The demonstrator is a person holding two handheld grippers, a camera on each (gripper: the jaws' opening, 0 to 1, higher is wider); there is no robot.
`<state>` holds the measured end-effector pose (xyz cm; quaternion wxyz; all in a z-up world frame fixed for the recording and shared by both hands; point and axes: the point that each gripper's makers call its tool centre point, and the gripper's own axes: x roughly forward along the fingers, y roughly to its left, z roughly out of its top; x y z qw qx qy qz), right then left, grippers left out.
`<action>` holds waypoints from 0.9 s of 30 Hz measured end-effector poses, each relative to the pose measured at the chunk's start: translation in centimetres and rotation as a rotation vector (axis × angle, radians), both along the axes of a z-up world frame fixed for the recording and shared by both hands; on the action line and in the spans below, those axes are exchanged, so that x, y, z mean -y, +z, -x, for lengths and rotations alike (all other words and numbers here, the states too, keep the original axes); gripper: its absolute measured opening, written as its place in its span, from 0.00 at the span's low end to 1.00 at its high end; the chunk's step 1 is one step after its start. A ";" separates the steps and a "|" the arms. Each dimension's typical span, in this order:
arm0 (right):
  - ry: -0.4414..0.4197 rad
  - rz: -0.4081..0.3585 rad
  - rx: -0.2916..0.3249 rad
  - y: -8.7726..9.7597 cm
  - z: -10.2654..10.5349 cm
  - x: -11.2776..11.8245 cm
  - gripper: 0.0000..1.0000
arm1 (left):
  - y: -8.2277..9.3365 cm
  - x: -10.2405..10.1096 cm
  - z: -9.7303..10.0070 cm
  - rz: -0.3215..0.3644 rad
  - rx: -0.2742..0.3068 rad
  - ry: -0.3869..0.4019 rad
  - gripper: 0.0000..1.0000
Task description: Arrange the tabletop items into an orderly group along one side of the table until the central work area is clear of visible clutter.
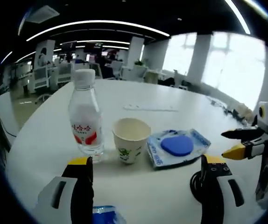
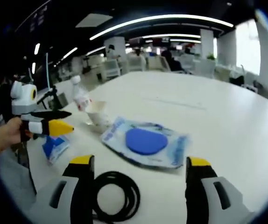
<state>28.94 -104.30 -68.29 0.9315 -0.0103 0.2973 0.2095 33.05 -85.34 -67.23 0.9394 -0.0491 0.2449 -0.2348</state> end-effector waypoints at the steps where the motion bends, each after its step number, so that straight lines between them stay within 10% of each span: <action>1: 0.004 0.001 -0.004 0.0 0.2 -0.3 0.78 | 0.1 -0.5 0.1 -0.019 0.005 -0.003 0.99; 27: 0.174 -0.062 0.004 0.8 4.0 -9.2 0.76 | 3.4 -11.7 3.6 -0.023 0.075 0.093 0.97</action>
